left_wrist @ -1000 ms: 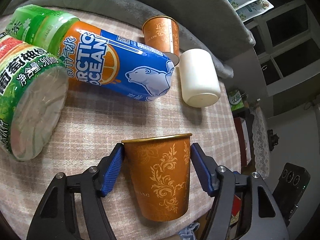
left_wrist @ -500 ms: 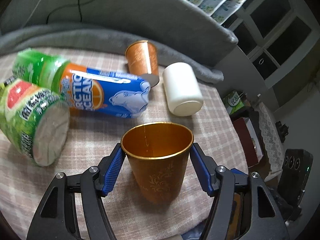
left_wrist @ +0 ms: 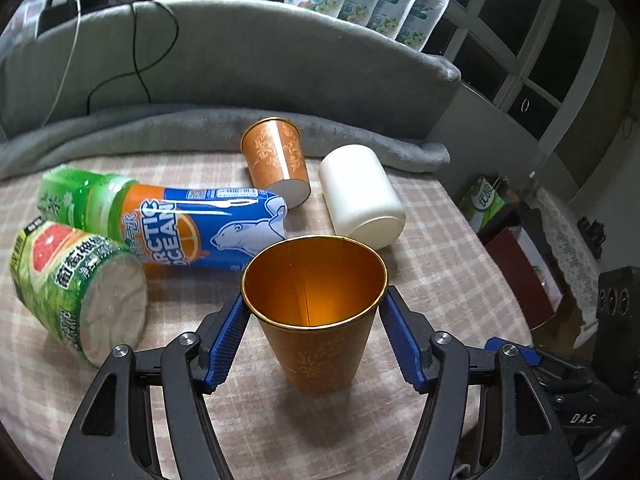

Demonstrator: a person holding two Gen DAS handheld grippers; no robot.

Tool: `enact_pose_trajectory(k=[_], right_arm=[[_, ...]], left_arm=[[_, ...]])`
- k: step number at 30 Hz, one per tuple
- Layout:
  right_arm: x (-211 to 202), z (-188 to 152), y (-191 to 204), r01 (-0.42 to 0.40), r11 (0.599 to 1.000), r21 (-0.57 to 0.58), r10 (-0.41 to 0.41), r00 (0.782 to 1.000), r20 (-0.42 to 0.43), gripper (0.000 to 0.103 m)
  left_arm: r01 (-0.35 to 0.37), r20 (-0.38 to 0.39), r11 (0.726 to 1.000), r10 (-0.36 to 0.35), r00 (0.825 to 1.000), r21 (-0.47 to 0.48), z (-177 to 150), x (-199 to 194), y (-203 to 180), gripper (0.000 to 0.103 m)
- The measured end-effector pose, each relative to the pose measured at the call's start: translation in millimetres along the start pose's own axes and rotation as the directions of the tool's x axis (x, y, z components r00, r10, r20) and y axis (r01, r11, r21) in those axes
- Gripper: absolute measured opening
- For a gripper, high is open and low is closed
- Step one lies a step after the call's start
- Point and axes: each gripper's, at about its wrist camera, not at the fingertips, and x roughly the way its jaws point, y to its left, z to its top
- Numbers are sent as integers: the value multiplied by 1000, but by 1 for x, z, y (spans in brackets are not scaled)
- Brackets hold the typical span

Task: Flip cup upright
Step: 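Adjust the orange cup with the left gripper, set it down, open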

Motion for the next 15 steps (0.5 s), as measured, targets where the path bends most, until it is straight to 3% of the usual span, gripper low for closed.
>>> enact_pose_trajectory(k=[7,15], right_arm=[[-2,1,-1,6,1000,-3,-6,1000,10,75],[-5,2,-2,6,1000,4,-6,1000,17,75]], left_arm=[[-55,40,997,52,998,61,-2,2,-9,66],[-66,62,992,60,996,107,-8,2,-14,66]])
